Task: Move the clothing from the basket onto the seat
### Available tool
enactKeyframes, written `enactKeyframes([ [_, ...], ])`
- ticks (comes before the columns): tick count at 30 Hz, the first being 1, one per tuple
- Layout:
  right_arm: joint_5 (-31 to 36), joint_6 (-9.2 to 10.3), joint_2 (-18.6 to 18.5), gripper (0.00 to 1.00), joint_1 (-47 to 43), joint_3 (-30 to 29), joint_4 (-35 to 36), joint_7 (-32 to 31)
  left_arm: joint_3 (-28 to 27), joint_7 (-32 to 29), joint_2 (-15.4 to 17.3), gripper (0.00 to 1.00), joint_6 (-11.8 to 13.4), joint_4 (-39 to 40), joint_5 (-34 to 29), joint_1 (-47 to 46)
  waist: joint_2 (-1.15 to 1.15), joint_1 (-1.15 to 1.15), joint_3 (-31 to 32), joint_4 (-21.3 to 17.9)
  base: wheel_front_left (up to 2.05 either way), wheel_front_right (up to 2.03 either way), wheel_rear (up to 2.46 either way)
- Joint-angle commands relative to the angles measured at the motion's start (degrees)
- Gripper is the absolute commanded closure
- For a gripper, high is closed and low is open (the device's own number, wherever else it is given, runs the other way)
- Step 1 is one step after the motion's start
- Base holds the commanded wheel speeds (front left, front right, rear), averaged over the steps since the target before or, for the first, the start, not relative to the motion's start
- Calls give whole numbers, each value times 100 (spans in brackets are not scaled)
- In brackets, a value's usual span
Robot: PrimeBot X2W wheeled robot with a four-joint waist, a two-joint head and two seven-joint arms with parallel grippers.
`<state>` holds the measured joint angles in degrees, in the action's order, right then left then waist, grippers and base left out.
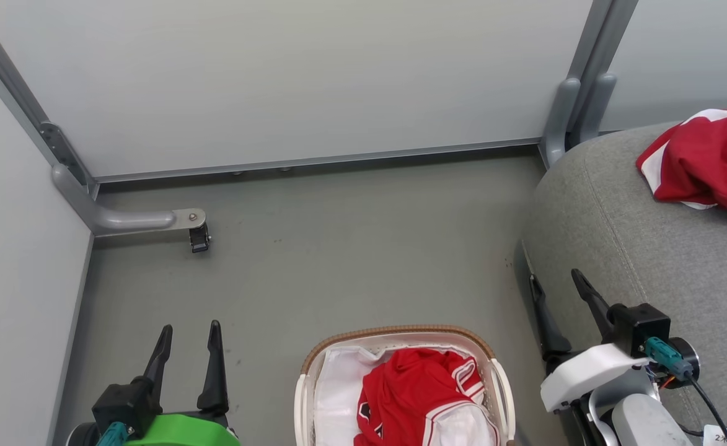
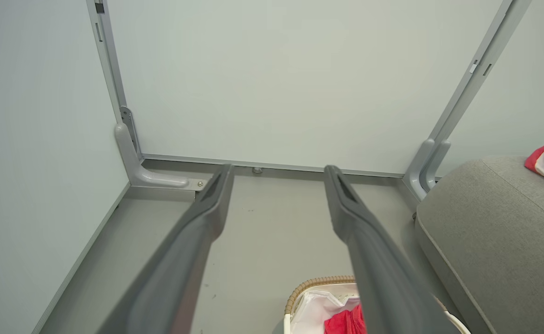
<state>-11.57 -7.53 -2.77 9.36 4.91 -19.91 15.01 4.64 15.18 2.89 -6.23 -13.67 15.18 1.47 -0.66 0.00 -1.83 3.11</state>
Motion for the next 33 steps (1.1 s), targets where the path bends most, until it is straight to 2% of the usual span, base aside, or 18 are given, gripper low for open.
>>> enactKeyframes([
  [1,-35,7,-23,0,-78,33,-11,25,10,-4,0,0,23,-20,58,69,66,0,27,-3,0,0,0],
  [20,-39,8,-23,0,-50,39,-23,25,-7,-4,0,0,49,4,51,53,66,0,8,42,0,0,0],
  [23,-24,8,-23,0,13,35,9,25,53,-5,0,0,10,-23,-100,-25,66,0,-68,19,0,0,0],
  [27,83,8,-24,0,130,-25,84,25,130,-5,0,0,-33,-69,-302,-304,66,0,-247,-18,0,0,0],
  [33,401,7,-20,0,589,-311,367,25,793,-4,4,0,-122,-690,-410,-1225,66,0,-959,-142,0,0,0],
])
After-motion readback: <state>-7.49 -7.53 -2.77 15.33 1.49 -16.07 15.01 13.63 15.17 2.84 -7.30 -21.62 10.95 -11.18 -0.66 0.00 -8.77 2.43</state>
